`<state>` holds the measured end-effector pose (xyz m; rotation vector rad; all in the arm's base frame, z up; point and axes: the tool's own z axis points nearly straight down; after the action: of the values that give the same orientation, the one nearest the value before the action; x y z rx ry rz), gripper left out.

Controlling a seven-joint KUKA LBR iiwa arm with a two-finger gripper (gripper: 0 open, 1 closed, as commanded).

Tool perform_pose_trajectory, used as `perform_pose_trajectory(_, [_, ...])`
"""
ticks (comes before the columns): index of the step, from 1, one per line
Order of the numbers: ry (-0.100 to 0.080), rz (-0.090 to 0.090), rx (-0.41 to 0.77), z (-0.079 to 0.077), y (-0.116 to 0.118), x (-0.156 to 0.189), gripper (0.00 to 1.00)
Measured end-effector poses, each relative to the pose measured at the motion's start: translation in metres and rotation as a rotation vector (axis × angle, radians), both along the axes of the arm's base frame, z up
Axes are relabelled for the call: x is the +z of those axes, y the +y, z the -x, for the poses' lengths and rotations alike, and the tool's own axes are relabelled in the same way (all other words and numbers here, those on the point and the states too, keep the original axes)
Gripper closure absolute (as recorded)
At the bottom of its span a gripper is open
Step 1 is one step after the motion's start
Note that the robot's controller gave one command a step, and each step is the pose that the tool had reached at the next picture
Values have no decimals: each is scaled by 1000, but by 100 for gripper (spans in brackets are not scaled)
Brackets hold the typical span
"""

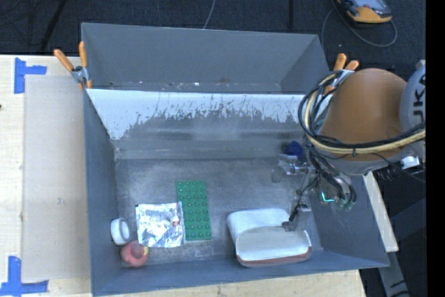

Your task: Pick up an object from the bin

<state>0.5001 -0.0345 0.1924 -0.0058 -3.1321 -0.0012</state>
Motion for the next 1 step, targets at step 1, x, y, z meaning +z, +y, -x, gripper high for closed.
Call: perform_pose_trajectory(1, [-7,0,-135,1,-25,-120,0])
